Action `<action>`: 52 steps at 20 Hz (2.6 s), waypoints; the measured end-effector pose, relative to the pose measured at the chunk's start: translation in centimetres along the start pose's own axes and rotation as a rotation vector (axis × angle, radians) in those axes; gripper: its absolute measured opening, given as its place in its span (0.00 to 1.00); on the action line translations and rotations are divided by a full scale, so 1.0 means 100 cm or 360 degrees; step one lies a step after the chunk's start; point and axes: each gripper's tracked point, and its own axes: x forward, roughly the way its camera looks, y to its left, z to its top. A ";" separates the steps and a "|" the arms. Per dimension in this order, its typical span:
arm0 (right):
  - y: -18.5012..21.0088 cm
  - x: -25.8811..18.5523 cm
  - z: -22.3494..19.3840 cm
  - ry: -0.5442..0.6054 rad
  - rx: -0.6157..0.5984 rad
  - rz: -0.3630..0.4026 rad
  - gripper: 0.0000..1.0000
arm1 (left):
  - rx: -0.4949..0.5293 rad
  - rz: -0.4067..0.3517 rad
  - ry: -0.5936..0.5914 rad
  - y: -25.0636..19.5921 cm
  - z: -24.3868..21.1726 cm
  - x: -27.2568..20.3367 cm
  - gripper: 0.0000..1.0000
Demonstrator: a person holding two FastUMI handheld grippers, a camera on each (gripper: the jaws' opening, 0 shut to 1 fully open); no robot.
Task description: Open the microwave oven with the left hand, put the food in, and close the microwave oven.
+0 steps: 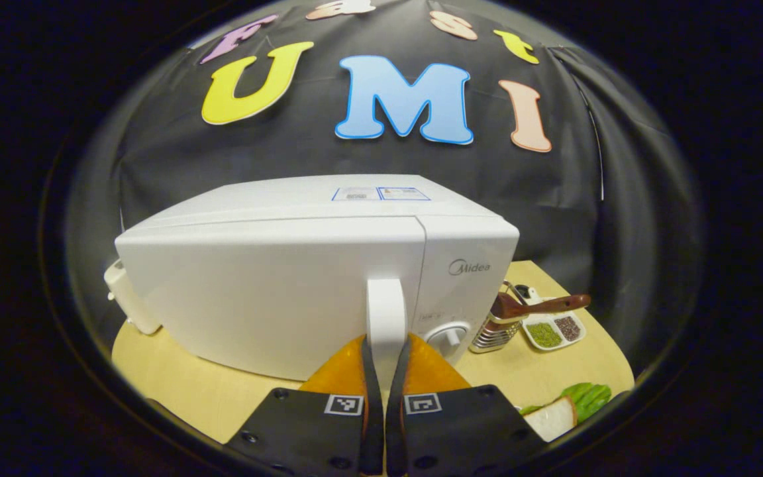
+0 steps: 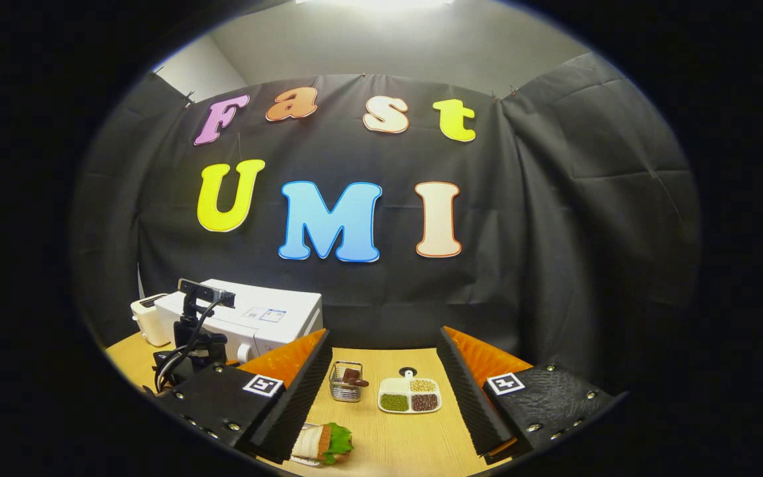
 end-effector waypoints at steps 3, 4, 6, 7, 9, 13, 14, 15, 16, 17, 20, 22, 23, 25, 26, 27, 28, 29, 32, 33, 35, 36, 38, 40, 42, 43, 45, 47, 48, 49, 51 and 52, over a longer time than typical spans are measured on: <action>-0.003 -0.006 -0.002 0.0002 -0.0006 -0.0020 0.96 | 0.0010 -0.0009 0.0017 -0.001 -0.001 -0.002 0.08; -0.004 -0.008 -0.002 0.0004 -0.0008 -0.0028 0.96 | 0.0006 -0.0007 0.0044 -0.001 -0.008 -0.013 0.08; -0.005 -0.010 -0.004 0.0009 -0.0003 -0.0041 0.96 | 0.0037 -0.0031 0.0020 0.002 -0.022 -0.038 0.07; -0.003 -0.010 -0.006 0.0012 0.0006 -0.0040 0.96 | 0.0045 -0.0041 0.0021 0.005 -0.028 -0.053 0.07; 0.006 -0.011 -0.008 0.0024 0.0026 -0.0011 0.96 | 0.0044 -0.0058 0.0047 0.012 -0.040 -0.079 0.07; 0.030 -0.015 -0.012 0.0044 0.0062 0.0059 0.96 | 0.0067 -0.0064 0.0096 0.032 -0.062 -0.126 0.06; 0.037 -0.016 -0.012 0.0049 0.0065 0.0074 0.96 | 0.0070 -0.0059 0.0104 0.039 -0.068 -0.138 0.07; 0.045 -0.019 -0.013 0.0054 0.0067 0.0092 0.96 | 0.0067 -0.0052 0.0108 0.047 -0.073 -0.150 0.07; 0.053 -0.022 -0.013 0.0057 0.0070 0.0110 0.96 | 0.0063 -0.0041 0.0118 0.054 -0.079 -0.160 0.07; 0.060 -0.025 -0.013 0.0058 0.0074 0.0129 0.96 | 0.0066 -0.0030 0.0127 0.062 -0.083 -0.170 0.07; 0.078 -0.034 -0.015 0.0062 0.0073 0.0169 0.96 | 0.0069 -0.0006 0.0145 0.088 -0.095 -0.197 0.07; 0.087 -0.041 -0.020 0.0077 0.0081 0.0173 0.96 | 0.0035 -0.0011 0.0143 0.105 -0.103 -0.213 0.07; 0.090 -0.044 -0.022 0.0086 0.0094 0.0169 0.96 | 0.0022 -0.0011 0.0144 0.114 -0.107 -0.220 0.06; 0.099 -0.048 -0.025 0.0103 0.0131 0.0172 0.96 | 0.0037 0.0010 0.0146 0.136 -0.114 -0.235 0.07; 0.102 -0.049 -0.027 0.0114 0.0144 0.0172 0.96 | 0.0039 0.0023 0.0146 0.147 -0.118 -0.243 0.07; 0.105 -0.051 -0.029 0.0123 0.0154 0.0172 0.96 | 0.0033 0.0032 0.0147 0.157 -0.120 -0.249 0.07; 0.106 -0.053 -0.032 0.0132 0.0161 0.0172 0.96 | 0.0028 0.0026 0.0146 0.166 -0.124 -0.255 0.07; 0.109 -0.054 -0.034 0.0141 0.0170 0.0172 0.96 | 0.0027 0.0008 0.0138 0.174 -0.124 -0.260 0.07; 0.113 -0.053 -0.048 0.0208 0.0221 0.0176 0.96 | 0.0034 -0.0013 0.0124 0.197 -0.130 -0.272 0.07; 0.113 -0.052 -0.053 0.0234 0.0239 0.0173 0.96 | 0.0032 -0.0012 0.0124 0.206 -0.130 -0.274 0.07; 0.110 -0.050 -0.064 0.0285 0.0268 0.0153 0.96 | 0.0024 -0.0013 0.0121 0.223 -0.135 -0.282 0.07; 0.108 -0.049 -0.068 0.0307 0.0282 0.0145 0.96 | 0.0025 -0.0025 0.0126 0.229 -0.137 -0.284 0.07; 0.105 -0.047 -0.075 0.0337 0.0316 0.0122 0.98 | 0.0036 -0.0030 0.0143 0.246 -0.138 -0.287 0.07; 0.104 -0.044 -0.081 0.0359 0.0364 0.0113 0.98 | 0.0063 -0.0001 0.0151 0.269 -0.140 -0.291 0.07; 0.100 -0.041 -0.093 0.0402 0.0385 0.0097 0.98 | 0.0021 0.0045 0.0148 0.297 -0.141 -0.295 0.06; 0.098 -0.040 -0.097 0.0420 0.0383 0.0089 0.98 | -0.0012 0.0078 0.0145 0.313 -0.142 -0.297 0.06; 0.090 -0.035 -0.108 0.0465 0.0383 0.0073 0.98 | -0.0132 0.0063 0.0125 0.330 -0.142 -0.300 0.06; 0.080 -0.030 -0.129 0.0535 0.0428 0.0052 0.98 | -0.0134 0.0040 0.0103 0.339 -0.143 -0.300 0.07; 0.073 -0.026 -0.142 0.0587 0.0457 0.0031 0.98 | -0.0125 0.0031 0.0101 0.339 -0.145 -0.300 0.06; 0.065 -0.024 -0.160 0.0651 0.0484 0.0003 0.98 | -0.0120 0.0024 0.0096 0.341 -0.145 -0.300 0.07; 0.049 -0.018 -0.196 0.0788 0.0504 -0.0070 0.98 | -0.0106 0.0012 0.0087 0.341 -0.144 -0.299 0.07; 0.044 -0.016 -0.211 0.0843 0.0512 -0.0074 0.98 | -0.0102 0.0007 0.0083 0.343 -0.143 -0.297 0.07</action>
